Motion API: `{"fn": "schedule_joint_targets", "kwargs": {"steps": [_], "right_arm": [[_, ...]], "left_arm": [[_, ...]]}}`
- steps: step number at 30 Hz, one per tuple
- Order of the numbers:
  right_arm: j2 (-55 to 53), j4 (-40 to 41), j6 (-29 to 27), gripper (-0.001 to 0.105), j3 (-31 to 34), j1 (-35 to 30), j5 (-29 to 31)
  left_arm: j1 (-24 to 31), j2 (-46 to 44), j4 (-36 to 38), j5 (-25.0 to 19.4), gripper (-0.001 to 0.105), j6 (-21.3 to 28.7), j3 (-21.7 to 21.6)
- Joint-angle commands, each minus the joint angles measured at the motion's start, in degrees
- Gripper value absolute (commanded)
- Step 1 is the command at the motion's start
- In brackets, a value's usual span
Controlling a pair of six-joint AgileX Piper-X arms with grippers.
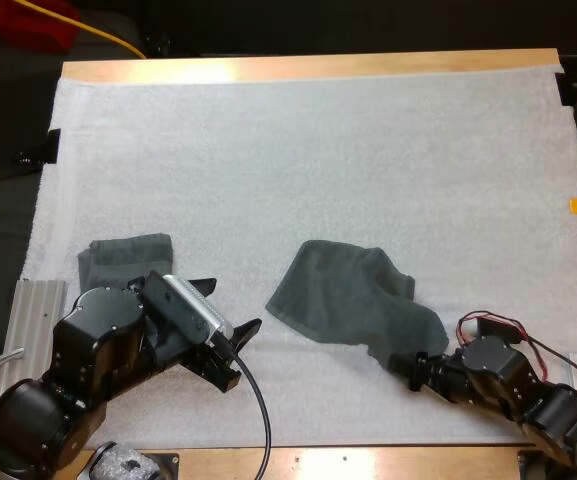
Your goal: Pick towel from pile, fold and stack
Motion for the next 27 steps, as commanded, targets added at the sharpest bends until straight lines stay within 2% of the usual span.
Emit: {"fn": "schedule_joint_targets", "kwargs": {"steps": [1, 9, 17, 22, 24, 27], "right_arm": [[-0.4, -0.7, 0.2, 0.081, -0.1, 0.0, 0.2], [2.2, -0.9, 0.2, 0.081, -0.1, 0.0, -2.3], [7.3, -6.9, 2.2, 0.081, -0.1, 0.0, -2.0], [7.4, -7.5, 2.4, 0.08, -0.1, 0.0, -2.5], [7.4, -6.6, 2.5, 0.076, -0.1, 0.0, -2.5], [7.4, -4.9, 2.5, 0.059, -0.1, 0.0, -2.5]], "left_arm": [[-0.2, -0.1, -0.3, 0.4, 0.07, -0.5, -0.3], [-0.2, -0.1, -0.3, 0.4, 0.07, -0.5, -0.3], [-0.2, -0.1, -0.3, 0.6, 0.07, -0.5, -0.3], [-0.2, -0.1, -0.3, 1.3, 0.07, -0.5, -0.3], [-0.2, -0.1, -0.3, 1.3, 0.07, -0.5, -0.3], [-0.2, -0.1, -0.3, 1.3, 0.07, -0.5, -0.3]]}}
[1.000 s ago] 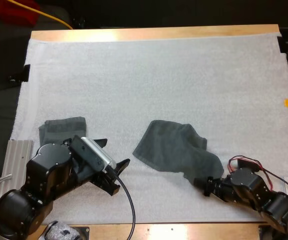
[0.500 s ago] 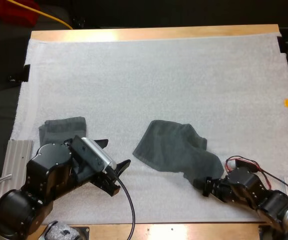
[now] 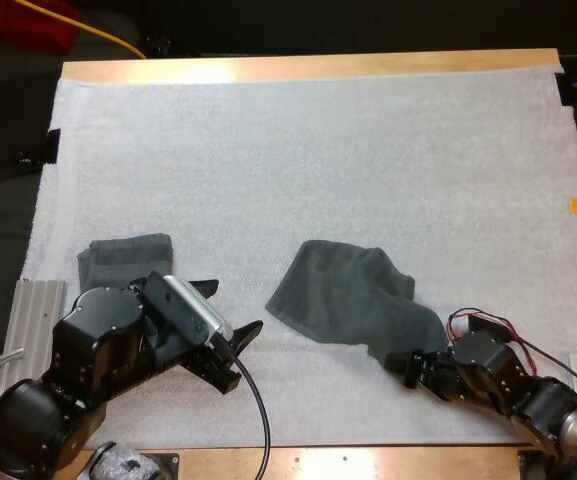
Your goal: Pick towel from pile, fold and stack
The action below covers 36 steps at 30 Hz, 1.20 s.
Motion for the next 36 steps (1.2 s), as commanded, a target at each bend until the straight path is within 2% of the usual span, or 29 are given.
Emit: {"fn": "schedule_joint_targets", "kwargs": {"steps": [1, 2, 7, 9, 11, 13, 16, 27, 36], "right_arm": [[0.0, 1.0, 0.1, 0.053, -0.1, 0.0, -0.7], [0.0, 1.4, 0.1, 0.05, -0.1, 0.0, -0.9], [0.0, 1.4, 0.1, 0.046, -0.1, 0.0, -0.9], [-0.1, 1.4, 0.1, 0.038, -0.1, 0.0, -0.8], [-0.1, 1.4, 0.1, 0.02, -0.1, 0.0, -0.8], [-0.1, 1.4, 0.1, 0.009, -0.1, 0.0, -1.2], [-0.1, 1.4, 0.1, 0.001, -0.1, 0.0, -2.0], [-1.4, 1.6, 0.6, 0.001, -0.1, 0.0, -6.9], [-4.1, 3.1, 1.3, 0.001, -0.1, 0.0, -7.3]], "left_arm": [[-0.2, -0.1, -0.4, 0.4, 0.07, -0.5, -0.3], [-0.2, -0.1, -0.4, 0.4, 0.07, -0.5, -0.3], [-0.2, -0.1, -0.4, 0.4, 0.07, -0.5, -0.3], [-0.2, -0.1, -0.4, 0.4, 0.07, -0.5, -0.3], [-0.2, -0.1, -0.4, 0.4, 0.07, -0.5, -0.3], [-0.2, -0.1, -0.4, 0.4, 0.07, -0.5, -0.3], [-0.2, -0.1, -0.4, 0.4, 0.07, -0.5, -0.2], [-0.2, 1.7, -0.4, 0.4, 0.07, -0.5, 3.8], [-0.2, 11.9, -3.9, 0.4, 0.07, -0.5, 5.7]]}}
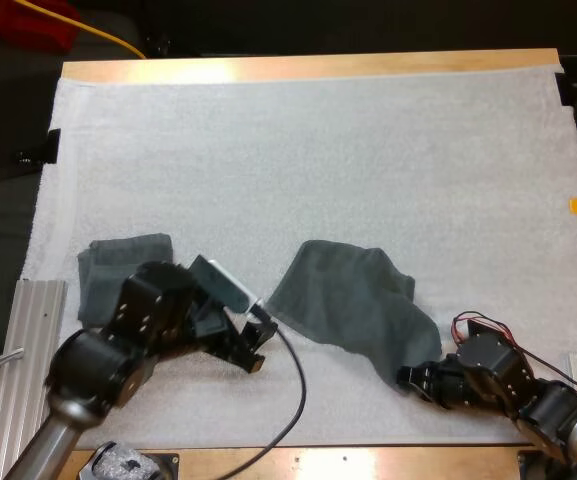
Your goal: Pick towel from pile, fold and stack
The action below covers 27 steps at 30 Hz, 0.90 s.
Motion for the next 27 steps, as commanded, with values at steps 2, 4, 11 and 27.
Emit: {"fn": "schedule_joint_targets", "kwargs": {"steps": [2, 4, 11, 27], "right_arm": [[-0.4, 0.4, -0.1, 0.001, -0.1, 0.0, -0.7], [-0.4, 0.4, -0.1, 0.001, -0.1, 0.0, -0.7], [-0.4, 0.4, -0.1, 0.001, -0.1, 0.0, -0.8], [-0.4, 0.4, -0.1, 0.001, -0.1, 0.0, -0.8]], "left_arm": [[0.0, 3.0, -1.7, -0.5, 0.07, 0.4, -0.1], [0.5, 6.1, -2.2, -2.2, 0.07, 0.4, -0.1], [7.9, 15.9, -2.2, 2.6, 0.07, 1.6, -0.1], [18.0, 32.4, -6.8, 18.3, 0.07, 4.3, -0.1]]}}
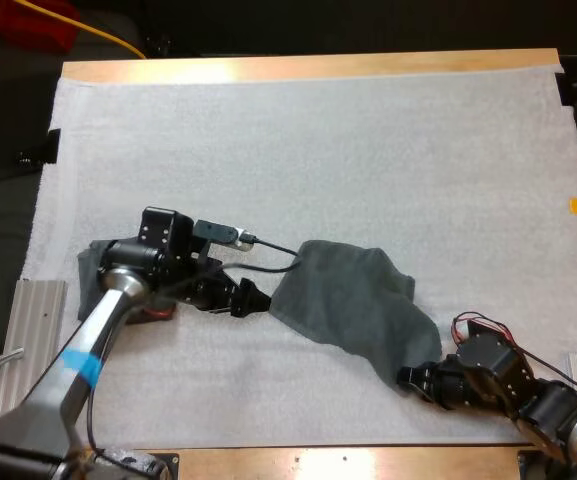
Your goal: Pick towel from pile, fold and stack
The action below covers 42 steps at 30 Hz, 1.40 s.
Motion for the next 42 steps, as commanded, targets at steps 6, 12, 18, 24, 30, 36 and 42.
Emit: {"fn": "schedule_joint_targets", "kwargs": {"steps": [6, 12, 18, 24, 30, 36, 42], "right_arm": [[-0.4, 0.2, 0.1, 0.001, -0.1, 0.0, -0.8], [-0.4, 0.2, 0.1, 0.001, -0.1, 0.0, -0.9], [-0.4, 0.2, 0.4, 0.001, -0.1, 0.0, -0.9], [-0.4, 0.2, 0.6, 0.001, -0.1, 0.0, -0.9], [-0.4, 0.2, 0.7, 0.001, -0.1, 0.0, -0.9], [-0.4, 0.2, 0.7, 0.001, -0.1, 0.0, -0.9], [-0.4, 0.2, 0.7, 0.001, -0.1, 0.0, -0.9]], "left_arm": [[-0.1, 5.6, -2.6, 1.3, 0.07, -1.5, -0.1], [-0.1, 10.2, -5.7, 5.4, 0.07, -4.8, -0.1], [-0.1, 12.8, -6.9, 7.2, 0.07, -6.5, -0.1], [-0.5, 14.3, -8.1, 9.3, 0.07, -9.5, -0.4], [-2.0, 14.3, -8.4, 10.7, 0.07, -10.6, -0.4], [-4.7, 14.4, -8.4, 9.4, 0.07, -12.5, -0.6], [-5.1, 14.4, -8.4, 8.8, 0.068, -12.6, -0.6]]}}
